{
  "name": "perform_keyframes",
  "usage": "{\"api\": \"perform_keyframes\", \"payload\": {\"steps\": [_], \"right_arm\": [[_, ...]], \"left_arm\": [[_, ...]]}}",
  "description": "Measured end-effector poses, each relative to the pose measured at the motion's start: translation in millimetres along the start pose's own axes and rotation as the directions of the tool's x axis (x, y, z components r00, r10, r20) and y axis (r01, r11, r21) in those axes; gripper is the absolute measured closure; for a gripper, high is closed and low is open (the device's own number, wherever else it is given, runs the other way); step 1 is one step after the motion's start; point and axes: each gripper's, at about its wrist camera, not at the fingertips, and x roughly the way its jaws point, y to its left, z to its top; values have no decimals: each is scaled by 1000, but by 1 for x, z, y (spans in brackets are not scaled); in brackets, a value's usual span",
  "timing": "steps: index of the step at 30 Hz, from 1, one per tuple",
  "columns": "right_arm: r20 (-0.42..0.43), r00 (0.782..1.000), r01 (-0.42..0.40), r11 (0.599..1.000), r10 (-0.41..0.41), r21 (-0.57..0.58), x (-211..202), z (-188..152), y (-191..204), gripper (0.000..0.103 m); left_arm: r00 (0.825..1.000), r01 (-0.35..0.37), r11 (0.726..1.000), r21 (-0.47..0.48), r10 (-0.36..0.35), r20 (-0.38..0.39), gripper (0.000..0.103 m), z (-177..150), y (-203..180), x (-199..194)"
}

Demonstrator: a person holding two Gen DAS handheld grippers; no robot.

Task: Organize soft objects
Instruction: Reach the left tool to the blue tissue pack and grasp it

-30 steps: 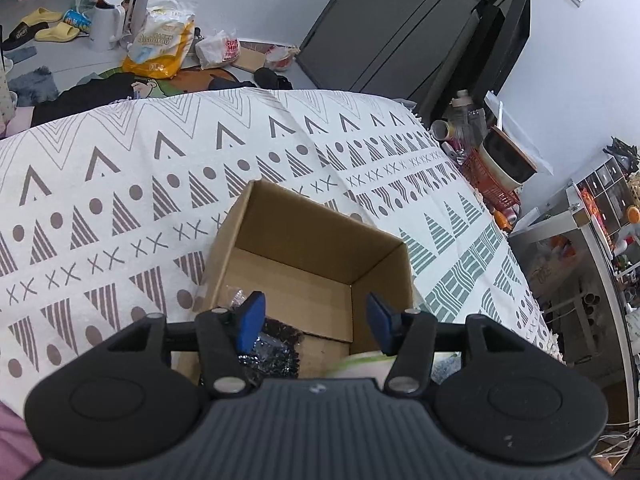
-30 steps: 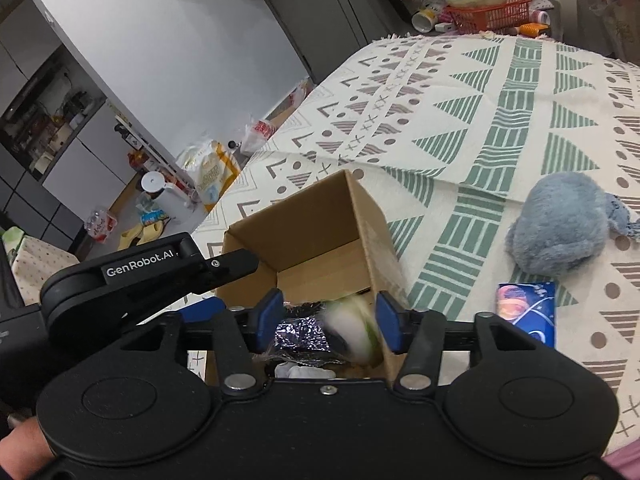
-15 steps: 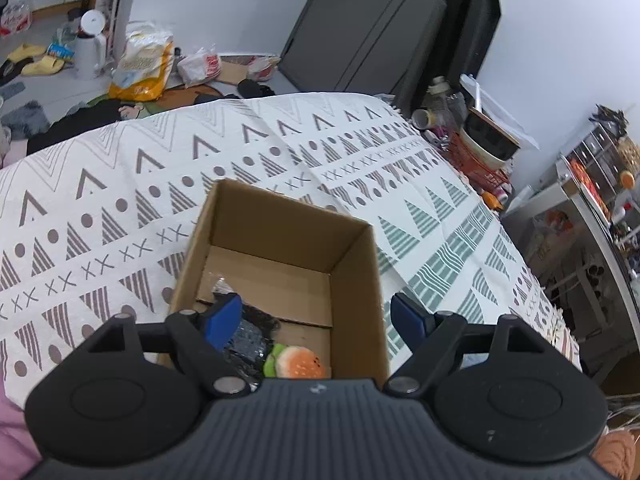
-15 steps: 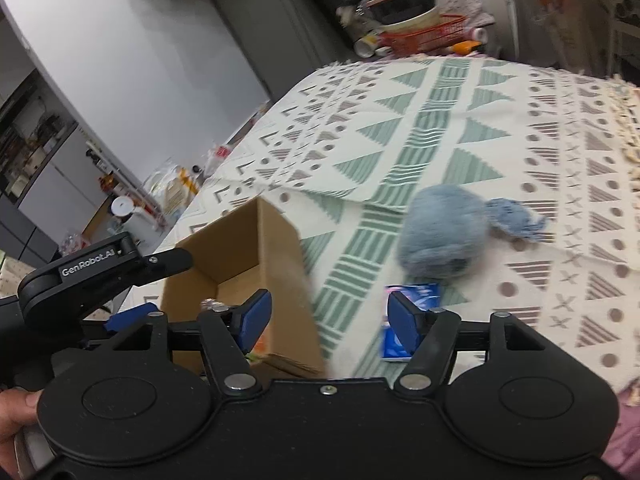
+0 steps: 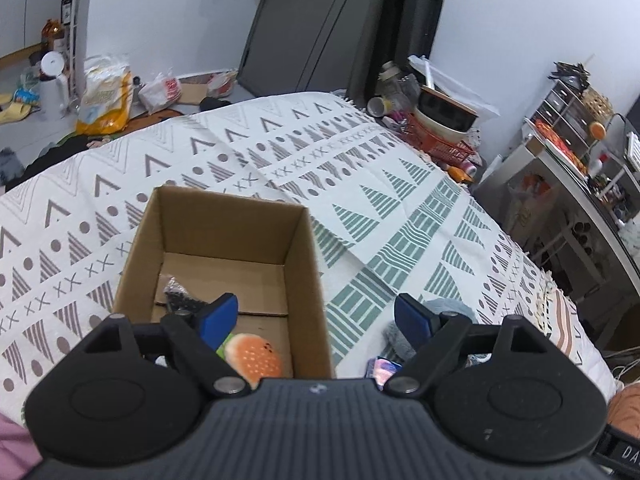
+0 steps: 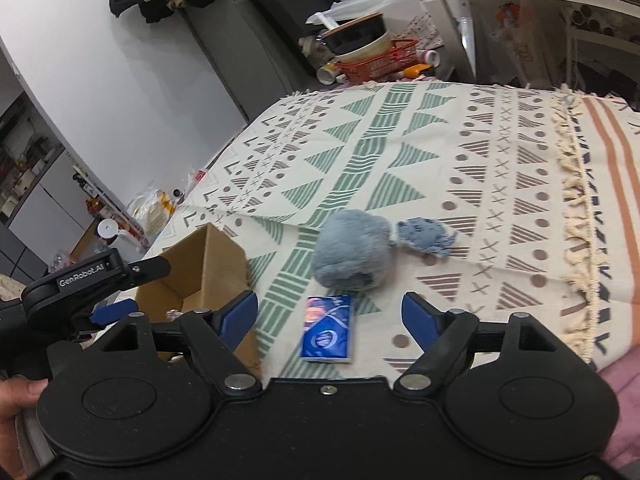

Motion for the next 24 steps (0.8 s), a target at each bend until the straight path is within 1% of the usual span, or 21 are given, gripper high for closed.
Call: {"api": "perform_keyframes", "payload": {"steps": [5, 8, 14, 19, 21, 24], "right_arm": [[10, 1000, 14, 1000, -15, 26, -6, 3, -27, 22], [5, 1000, 26, 999, -26, 22, -6, 6, -40, 22], [5, 999, 37, 999, -37, 26, -4, 13, -58, 22], [9, 999, 37, 998, -38, 51, 2, 20, -71, 22], [15, 999, 42, 998, -42, 49, 5, 22, -73, 22], [15, 1000, 17, 998, -18, 57, 11, 23, -76, 22]], "left_arm": [[1000, -8, 999, 45, 7, 20, 19, -5, -13, 0], [1000, -14, 997, 75, 12, 22, 19, -8, -22, 2], [1000, 12, 992, 127, -15, 19, 19, -16, -39, 5], [999, 41, 975, 220, -42, 0, 19, -29, -61, 11], [999, 38, 969, 246, -35, -18, 19, -35, -69, 17], [999, 38, 961, 275, -33, -24, 19, -42, -77, 22]]}}
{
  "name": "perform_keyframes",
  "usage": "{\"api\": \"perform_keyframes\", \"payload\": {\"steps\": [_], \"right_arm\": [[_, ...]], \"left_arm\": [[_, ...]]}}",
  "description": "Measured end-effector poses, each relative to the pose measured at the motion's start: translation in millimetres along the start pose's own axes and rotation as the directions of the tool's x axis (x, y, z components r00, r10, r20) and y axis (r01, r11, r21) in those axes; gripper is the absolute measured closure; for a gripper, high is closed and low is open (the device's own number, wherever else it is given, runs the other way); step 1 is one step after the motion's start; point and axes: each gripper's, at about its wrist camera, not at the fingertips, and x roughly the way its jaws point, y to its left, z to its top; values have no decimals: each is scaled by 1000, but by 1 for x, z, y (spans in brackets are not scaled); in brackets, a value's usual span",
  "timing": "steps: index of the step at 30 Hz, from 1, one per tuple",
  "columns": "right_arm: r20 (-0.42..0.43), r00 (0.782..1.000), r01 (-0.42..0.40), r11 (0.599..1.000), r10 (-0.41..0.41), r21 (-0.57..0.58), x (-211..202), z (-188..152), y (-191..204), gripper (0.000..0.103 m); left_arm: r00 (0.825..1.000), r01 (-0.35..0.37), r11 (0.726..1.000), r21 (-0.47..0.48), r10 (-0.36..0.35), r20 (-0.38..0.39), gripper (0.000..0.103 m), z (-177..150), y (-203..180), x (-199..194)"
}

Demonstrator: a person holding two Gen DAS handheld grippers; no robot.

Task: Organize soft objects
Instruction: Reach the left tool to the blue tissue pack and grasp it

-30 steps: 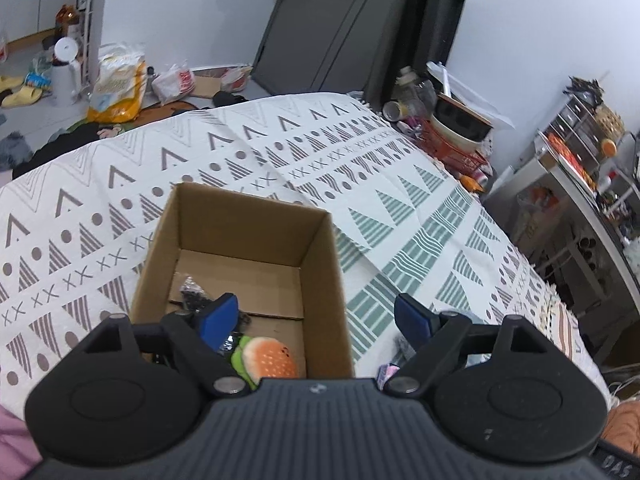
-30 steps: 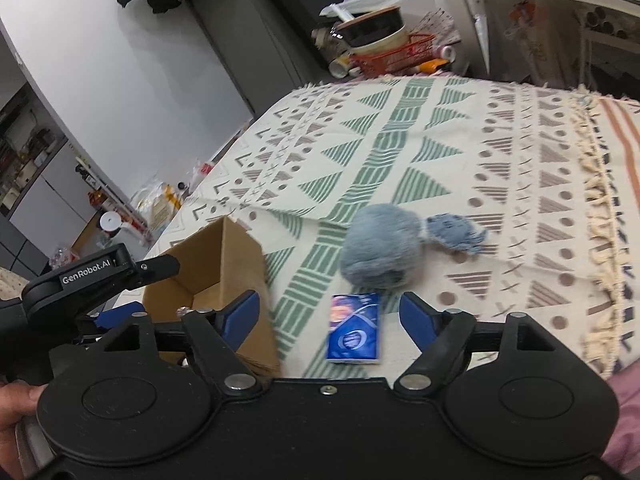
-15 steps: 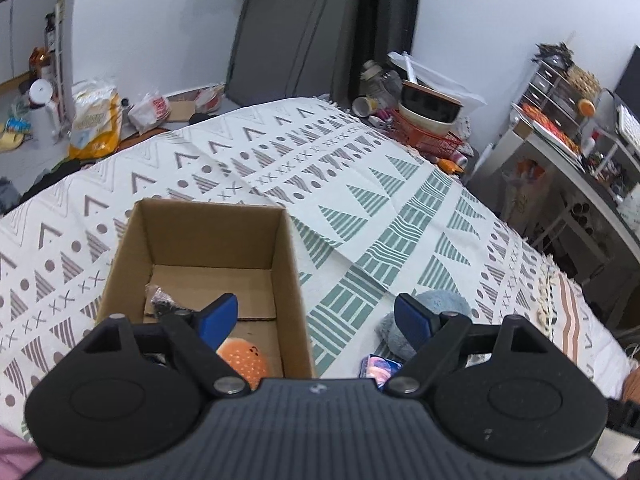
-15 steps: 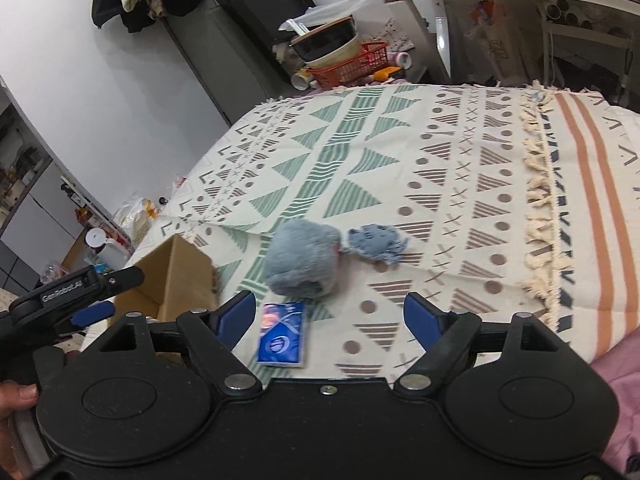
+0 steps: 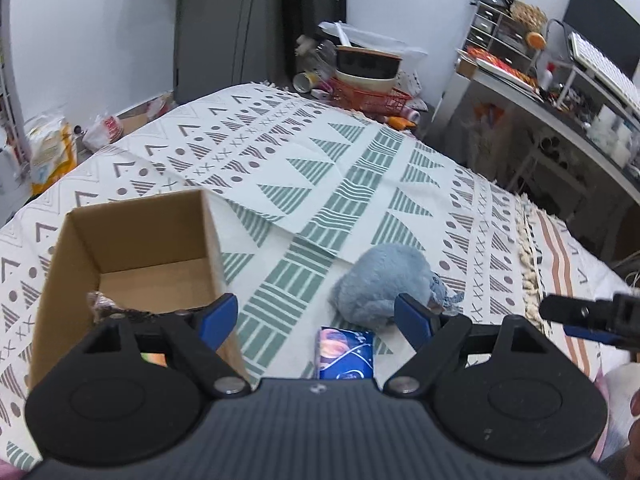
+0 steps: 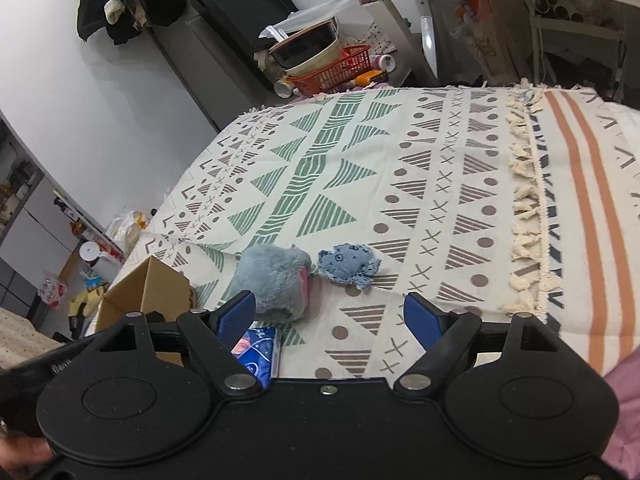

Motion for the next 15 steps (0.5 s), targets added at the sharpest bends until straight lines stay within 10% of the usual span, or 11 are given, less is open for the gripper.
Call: {"api": "perform_keyframes", "payload": {"steps": [15], "right_arm": [[22, 1000, 1, 997, -2, 72, 30, -5, -30, 23]], "left_arm": [[995, -8, 991, 132, 22, -102, 19, -22, -46, 45]]}}
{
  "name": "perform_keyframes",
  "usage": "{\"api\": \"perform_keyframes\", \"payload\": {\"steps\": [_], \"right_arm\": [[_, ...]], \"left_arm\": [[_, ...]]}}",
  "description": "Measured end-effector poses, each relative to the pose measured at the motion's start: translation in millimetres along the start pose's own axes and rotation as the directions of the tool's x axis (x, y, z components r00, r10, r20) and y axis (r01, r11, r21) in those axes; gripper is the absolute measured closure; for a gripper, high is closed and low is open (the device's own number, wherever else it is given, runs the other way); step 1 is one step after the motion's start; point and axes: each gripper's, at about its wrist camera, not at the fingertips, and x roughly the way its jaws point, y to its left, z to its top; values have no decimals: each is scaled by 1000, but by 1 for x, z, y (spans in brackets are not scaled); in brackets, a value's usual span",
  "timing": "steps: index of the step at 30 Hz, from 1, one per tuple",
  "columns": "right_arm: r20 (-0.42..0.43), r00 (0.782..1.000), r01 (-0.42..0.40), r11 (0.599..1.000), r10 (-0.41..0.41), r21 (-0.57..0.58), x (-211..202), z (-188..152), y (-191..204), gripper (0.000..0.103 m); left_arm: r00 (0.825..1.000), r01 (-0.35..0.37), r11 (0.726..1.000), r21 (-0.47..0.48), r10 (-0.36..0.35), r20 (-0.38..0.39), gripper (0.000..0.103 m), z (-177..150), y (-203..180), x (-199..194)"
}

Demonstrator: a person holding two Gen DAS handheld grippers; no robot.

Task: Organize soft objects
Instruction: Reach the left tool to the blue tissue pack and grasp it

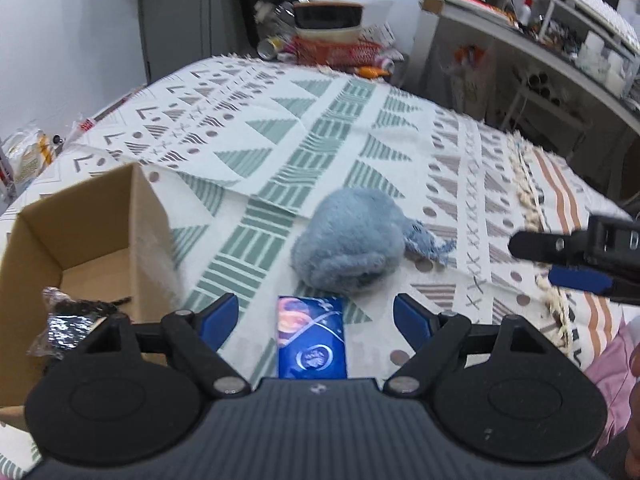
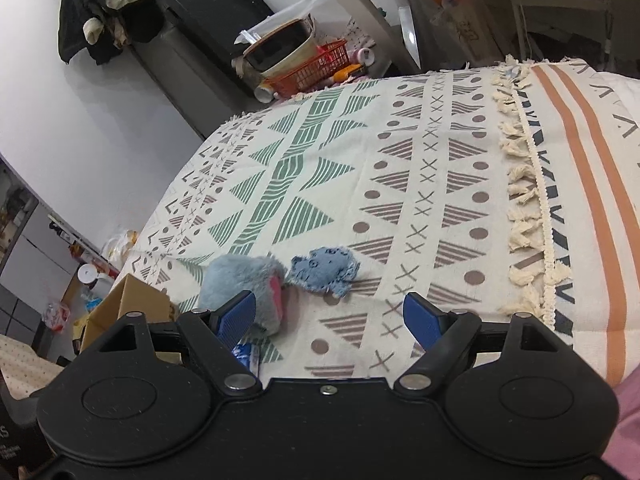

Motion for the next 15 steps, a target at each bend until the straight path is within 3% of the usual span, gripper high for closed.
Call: {"api": "perform_keyframes", "payload": {"steps": [10, 15], "right_arm": [[-63, 997, -44, 997, 48, 66, 40, 4, -18, 30], [-94, 993, -56, 995, 64, 83, 61, 5, -25, 39]], "left_arm": [[992, -49, 999, 6, 49, -117, 22, -8, -12, 45], [985, -85, 996, 1, 84, -148, 23, -10, -10, 61]]}}
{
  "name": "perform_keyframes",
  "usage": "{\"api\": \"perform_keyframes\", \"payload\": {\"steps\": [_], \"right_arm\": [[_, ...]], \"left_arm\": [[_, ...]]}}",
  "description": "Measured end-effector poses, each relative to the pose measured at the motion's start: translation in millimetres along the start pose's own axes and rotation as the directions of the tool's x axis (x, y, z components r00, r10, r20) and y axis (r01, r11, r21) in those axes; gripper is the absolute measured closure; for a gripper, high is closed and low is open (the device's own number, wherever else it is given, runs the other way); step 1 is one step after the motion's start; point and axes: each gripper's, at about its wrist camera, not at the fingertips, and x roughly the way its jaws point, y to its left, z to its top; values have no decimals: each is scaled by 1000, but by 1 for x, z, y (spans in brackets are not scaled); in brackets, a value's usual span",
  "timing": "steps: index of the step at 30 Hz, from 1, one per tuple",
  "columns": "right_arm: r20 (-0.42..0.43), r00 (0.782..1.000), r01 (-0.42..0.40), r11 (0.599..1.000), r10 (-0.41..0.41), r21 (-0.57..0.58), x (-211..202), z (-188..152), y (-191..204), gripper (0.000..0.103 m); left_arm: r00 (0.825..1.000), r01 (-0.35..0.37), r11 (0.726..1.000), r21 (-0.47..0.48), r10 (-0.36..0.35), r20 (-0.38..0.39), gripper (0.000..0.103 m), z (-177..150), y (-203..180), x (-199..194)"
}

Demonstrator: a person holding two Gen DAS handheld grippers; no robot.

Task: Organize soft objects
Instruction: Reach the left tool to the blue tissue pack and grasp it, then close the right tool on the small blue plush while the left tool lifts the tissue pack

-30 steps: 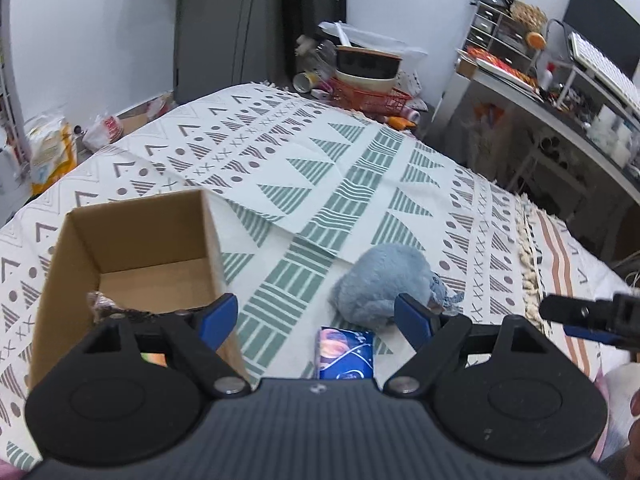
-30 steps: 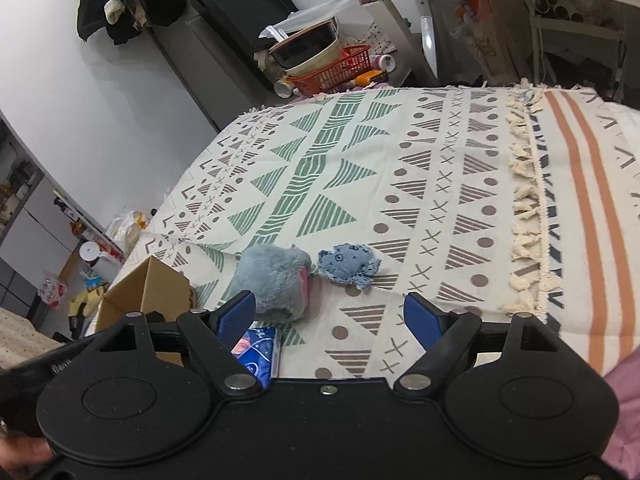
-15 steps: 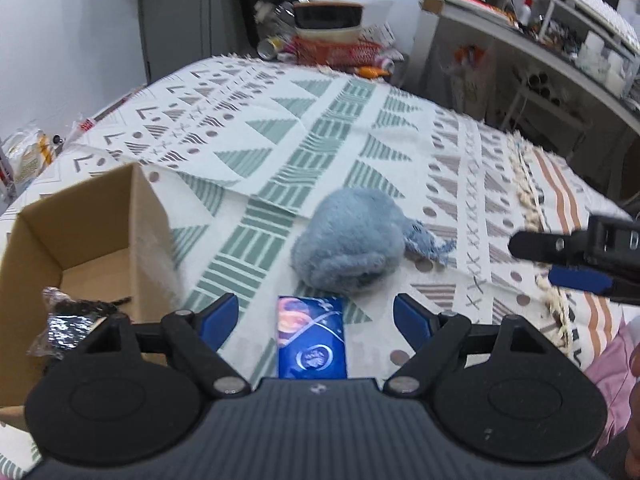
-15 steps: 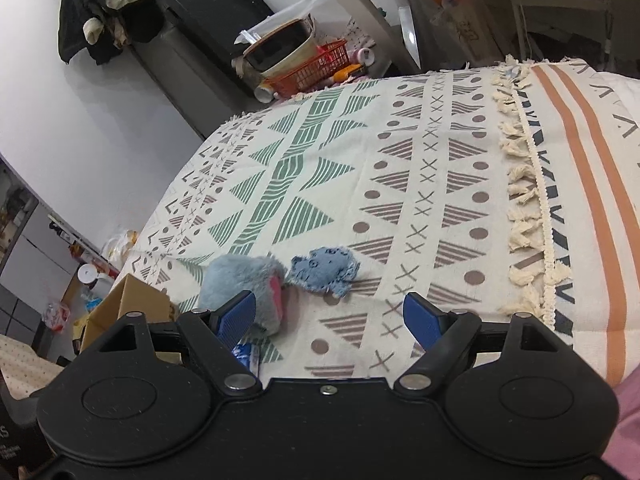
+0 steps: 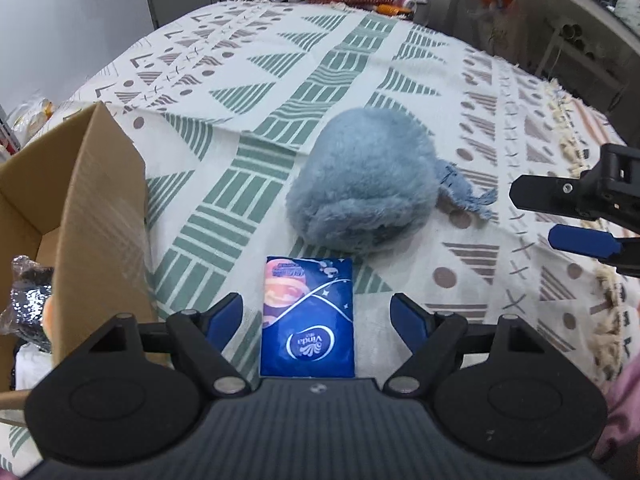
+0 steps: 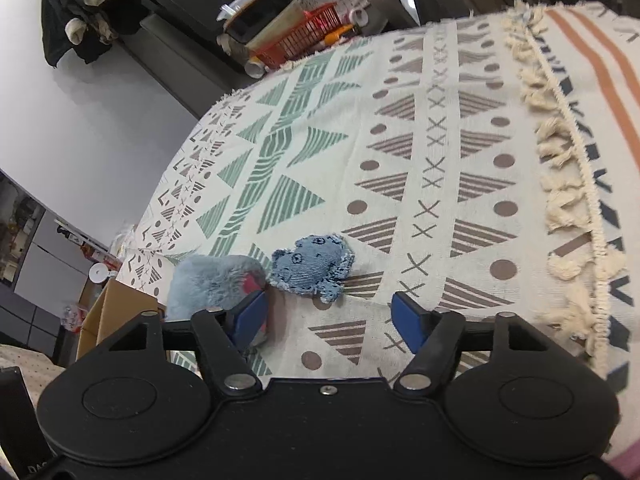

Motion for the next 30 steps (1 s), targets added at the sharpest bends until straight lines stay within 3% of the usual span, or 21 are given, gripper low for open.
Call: {"api": "perform_keyframes", "payload": {"steps": [3, 6, 9, 20, 22, 24, 30], "right_arm": [[-13, 1000, 0, 1000, 0, 26, 9, 3, -7, 46], [-17, 1000, -5, 999, 5, 47, 17, 5, -12, 47], [-20, 1000, -11, 998, 13, 57, 24, 7, -12, 49], [-5, 1000, 3, 996, -3, 86, 46, 11, -15, 65], [5, 1000, 8, 996, -9, 85, 48, 12, -15, 73], [4, 1000, 15, 996, -16, 90, 48, 12, -17, 101], [38, 998, 37, 995, -41, 96, 30, 8, -17, 101]], "left_arm": [[1000, -10, 1000, 0, 10, -27, 29, 0, -1, 10], [999, -24, 1000, -10, 24, -41, 45, -1, 1, 17], [999, -23, 999, -35, 22, -42, 51, 0, 4, 19], [999, -18, 999, -51, 16, -32, 53, 1, 6, 17], [999, -14, 998, -55, 12, -32, 53, 2, 6, 16], [1000, -13, 998, -56, 11, -29, 53, 2, 6, 14], [1000, -24, 997, -71, 24, 1, 53, 4, 9, 4]]}}
